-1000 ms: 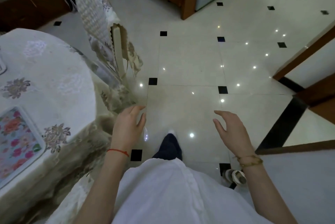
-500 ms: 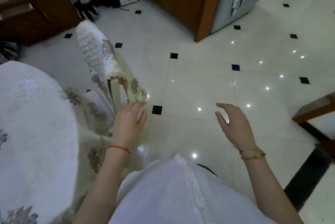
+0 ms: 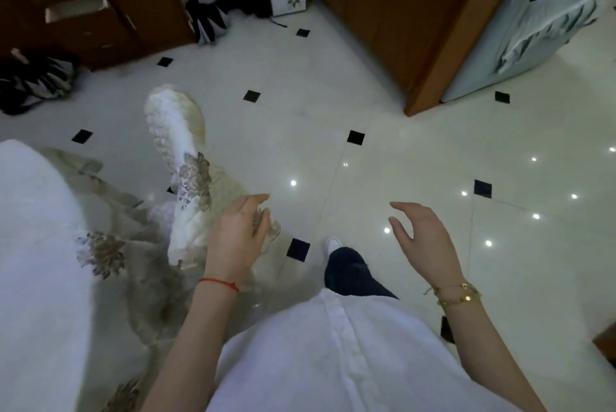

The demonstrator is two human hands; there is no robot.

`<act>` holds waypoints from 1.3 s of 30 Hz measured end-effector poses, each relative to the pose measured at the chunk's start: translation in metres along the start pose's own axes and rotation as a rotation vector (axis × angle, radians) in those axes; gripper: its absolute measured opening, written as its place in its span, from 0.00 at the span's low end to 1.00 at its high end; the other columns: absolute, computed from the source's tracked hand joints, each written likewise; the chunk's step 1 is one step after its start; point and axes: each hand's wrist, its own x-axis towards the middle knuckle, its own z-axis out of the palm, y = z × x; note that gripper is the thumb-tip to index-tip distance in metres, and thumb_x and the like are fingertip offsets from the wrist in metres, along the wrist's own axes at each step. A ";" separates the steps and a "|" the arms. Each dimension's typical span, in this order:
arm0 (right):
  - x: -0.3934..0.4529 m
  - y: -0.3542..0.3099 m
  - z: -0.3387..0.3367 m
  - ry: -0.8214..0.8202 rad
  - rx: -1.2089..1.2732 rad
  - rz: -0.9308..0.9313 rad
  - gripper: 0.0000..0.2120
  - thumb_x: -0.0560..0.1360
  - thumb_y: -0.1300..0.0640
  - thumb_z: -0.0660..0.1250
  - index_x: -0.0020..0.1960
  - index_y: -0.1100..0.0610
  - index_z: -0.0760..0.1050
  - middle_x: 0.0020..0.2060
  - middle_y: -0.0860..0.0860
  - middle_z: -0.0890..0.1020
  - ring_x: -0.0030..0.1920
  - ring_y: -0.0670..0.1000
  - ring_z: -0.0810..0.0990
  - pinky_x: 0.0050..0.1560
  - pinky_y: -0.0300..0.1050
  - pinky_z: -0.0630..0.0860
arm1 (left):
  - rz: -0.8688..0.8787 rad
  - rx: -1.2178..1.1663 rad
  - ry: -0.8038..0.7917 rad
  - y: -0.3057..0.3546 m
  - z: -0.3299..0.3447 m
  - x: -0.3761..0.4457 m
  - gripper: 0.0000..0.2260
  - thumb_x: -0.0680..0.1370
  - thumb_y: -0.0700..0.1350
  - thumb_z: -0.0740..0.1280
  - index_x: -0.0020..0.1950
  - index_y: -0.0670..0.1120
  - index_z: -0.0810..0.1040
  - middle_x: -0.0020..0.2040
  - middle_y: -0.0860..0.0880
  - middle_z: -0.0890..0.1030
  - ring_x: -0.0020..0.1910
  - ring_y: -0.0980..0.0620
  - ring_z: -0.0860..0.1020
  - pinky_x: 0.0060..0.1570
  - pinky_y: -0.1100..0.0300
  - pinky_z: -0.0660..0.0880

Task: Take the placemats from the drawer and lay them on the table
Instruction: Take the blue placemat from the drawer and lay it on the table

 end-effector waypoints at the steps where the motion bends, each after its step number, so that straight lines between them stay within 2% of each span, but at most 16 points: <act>1: 0.033 0.003 -0.005 -0.012 -0.004 -0.019 0.15 0.79 0.54 0.63 0.65 0.55 0.74 0.60 0.52 0.78 0.62 0.51 0.73 0.60 0.37 0.65 | -0.013 -0.001 0.031 0.003 0.002 0.024 0.12 0.79 0.44 0.64 0.62 0.45 0.77 0.54 0.45 0.81 0.51 0.47 0.79 0.51 0.54 0.77; 4: 0.133 0.000 -0.024 -0.030 -0.040 -0.113 0.15 0.79 0.54 0.63 0.64 0.56 0.75 0.58 0.52 0.79 0.61 0.52 0.74 0.60 0.36 0.64 | -0.077 0.019 0.111 0.012 0.000 0.094 0.12 0.79 0.43 0.64 0.61 0.44 0.78 0.54 0.46 0.82 0.51 0.46 0.80 0.51 0.54 0.77; 6: 0.201 -0.007 -0.034 -0.042 -0.063 -0.195 0.15 0.78 0.55 0.64 0.63 0.57 0.75 0.58 0.53 0.80 0.60 0.53 0.75 0.60 0.35 0.64 | -0.150 -0.001 0.160 0.014 -0.005 0.137 0.12 0.79 0.44 0.64 0.62 0.45 0.77 0.55 0.46 0.81 0.47 0.46 0.80 0.49 0.55 0.76; 9: 0.286 -0.028 -0.036 -0.075 -0.082 -0.304 0.15 0.78 0.55 0.64 0.63 0.57 0.75 0.57 0.54 0.80 0.60 0.54 0.75 0.60 0.43 0.69 | -0.255 -0.011 0.210 0.008 -0.011 0.187 0.12 0.80 0.45 0.63 0.63 0.45 0.76 0.56 0.47 0.81 0.40 0.44 0.79 0.47 0.55 0.76; 13: 0.375 -0.056 -0.019 -0.145 -0.052 -0.383 0.14 0.79 0.55 0.63 0.63 0.57 0.75 0.56 0.52 0.80 0.59 0.53 0.76 0.61 0.47 0.72 | -0.364 -0.005 0.236 -0.019 -0.011 0.242 0.13 0.80 0.46 0.62 0.64 0.46 0.76 0.58 0.47 0.80 0.45 0.49 0.80 0.47 0.62 0.74; 16: 0.432 -0.071 0.009 -0.200 -0.029 -0.401 0.15 0.78 0.55 0.64 0.63 0.57 0.75 0.53 0.53 0.80 0.55 0.53 0.76 0.60 0.46 0.71 | -0.423 0.030 0.231 -0.047 -0.005 0.286 0.13 0.80 0.47 0.62 0.64 0.47 0.76 0.58 0.48 0.81 0.42 0.48 0.80 0.42 0.61 0.74; 19: 0.495 -0.091 0.040 -0.263 -0.038 -0.412 0.15 0.79 0.54 0.64 0.64 0.56 0.75 0.57 0.52 0.79 0.58 0.52 0.76 0.59 0.36 0.66 | -0.456 0.022 0.273 -0.084 -0.004 0.339 0.12 0.79 0.43 0.65 0.62 0.44 0.77 0.56 0.45 0.81 0.52 0.46 0.80 0.53 0.57 0.75; 22: 0.569 -0.130 0.065 -0.299 -0.036 -0.451 0.15 0.79 0.54 0.64 0.64 0.57 0.75 0.58 0.52 0.80 0.60 0.52 0.75 0.58 0.31 0.62 | -0.486 0.035 0.315 -0.126 -0.019 0.402 0.11 0.78 0.41 0.66 0.61 0.43 0.78 0.50 0.44 0.82 0.50 0.44 0.80 0.53 0.52 0.75; 29: 0.746 -0.253 0.097 -0.223 0.027 -0.525 0.15 0.79 0.54 0.62 0.65 0.56 0.74 0.59 0.51 0.79 0.61 0.51 0.75 0.60 0.37 0.66 | -0.496 0.109 0.385 -0.213 -0.095 0.570 0.11 0.79 0.43 0.65 0.60 0.45 0.79 0.55 0.46 0.82 0.54 0.46 0.79 0.54 0.55 0.73; 34: 0.831 -0.300 0.127 -0.260 0.022 -0.490 0.16 0.80 0.54 0.61 0.65 0.56 0.73 0.60 0.51 0.78 0.62 0.50 0.73 0.60 0.37 0.65 | -0.521 0.101 0.372 -0.258 -0.126 0.670 0.11 0.79 0.44 0.64 0.61 0.46 0.78 0.56 0.47 0.81 0.55 0.47 0.79 0.54 0.55 0.73; 39: 0.918 -0.336 0.178 -0.312 -0.006 -0.488 0.15 0.79 0.54 0.62 0.65 0.56 0.74 0.59 0.51 0.79 0.62 0.51 0.74 0.60 0.36 0.65 | -0.555 0.074 0.361 -0.320 -0.130 0.750 0.11 0.79 0.44 0.64 0.61 0.46 0.78 0.56 0.48 0.82 0.55 0.47 0.79 0.54 0.56 0.74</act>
